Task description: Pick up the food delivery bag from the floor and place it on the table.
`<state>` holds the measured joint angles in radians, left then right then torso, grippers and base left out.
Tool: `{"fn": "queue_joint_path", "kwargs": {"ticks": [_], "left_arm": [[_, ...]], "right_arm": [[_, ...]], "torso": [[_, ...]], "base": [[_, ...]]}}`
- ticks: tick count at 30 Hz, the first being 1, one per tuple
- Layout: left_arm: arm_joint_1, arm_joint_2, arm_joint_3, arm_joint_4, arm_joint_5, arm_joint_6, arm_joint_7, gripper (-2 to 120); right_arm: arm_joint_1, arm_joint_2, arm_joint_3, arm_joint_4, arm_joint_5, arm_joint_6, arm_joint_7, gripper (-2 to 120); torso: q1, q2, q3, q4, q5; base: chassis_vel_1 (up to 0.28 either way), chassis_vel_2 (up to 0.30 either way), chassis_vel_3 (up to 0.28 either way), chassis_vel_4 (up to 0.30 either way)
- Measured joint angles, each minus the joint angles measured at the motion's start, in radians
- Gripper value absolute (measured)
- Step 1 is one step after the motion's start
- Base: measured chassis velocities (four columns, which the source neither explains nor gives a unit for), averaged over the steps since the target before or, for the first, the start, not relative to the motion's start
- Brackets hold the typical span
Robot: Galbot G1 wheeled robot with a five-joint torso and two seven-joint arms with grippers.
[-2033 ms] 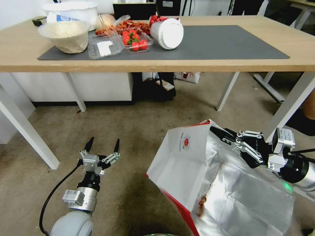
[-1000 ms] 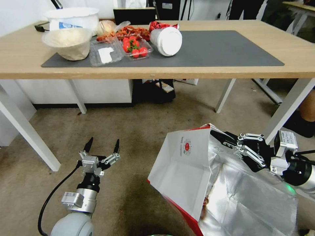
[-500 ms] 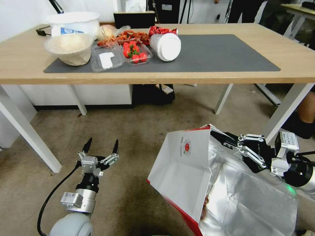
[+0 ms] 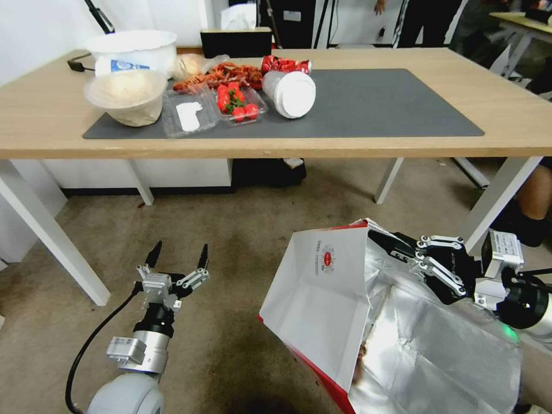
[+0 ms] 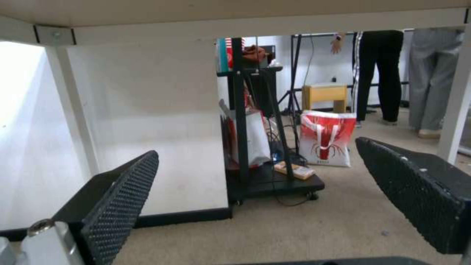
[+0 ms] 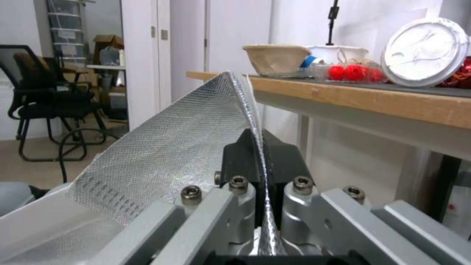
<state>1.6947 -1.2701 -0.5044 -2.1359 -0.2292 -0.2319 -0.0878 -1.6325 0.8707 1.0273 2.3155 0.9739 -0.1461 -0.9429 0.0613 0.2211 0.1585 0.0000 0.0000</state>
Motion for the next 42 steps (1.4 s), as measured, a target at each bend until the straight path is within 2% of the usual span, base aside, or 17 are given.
{"fn": "queue_joint_path", "kwargs": {"ticks": [42], "left_arm": [[0.039, 0.002, 0.001, -0.043, 0.013, 0.023, -0.018, 100]], "right_arm": [[0.000, 0.022, -0.010, 0.001, -0.006, 0.002, -0.019, 0]], "torso": [[0.050, 0.169, 0.119, 0.0000, -0.0001]], "base": [[0.000, 0.000, 0.000, 0.000]]}}
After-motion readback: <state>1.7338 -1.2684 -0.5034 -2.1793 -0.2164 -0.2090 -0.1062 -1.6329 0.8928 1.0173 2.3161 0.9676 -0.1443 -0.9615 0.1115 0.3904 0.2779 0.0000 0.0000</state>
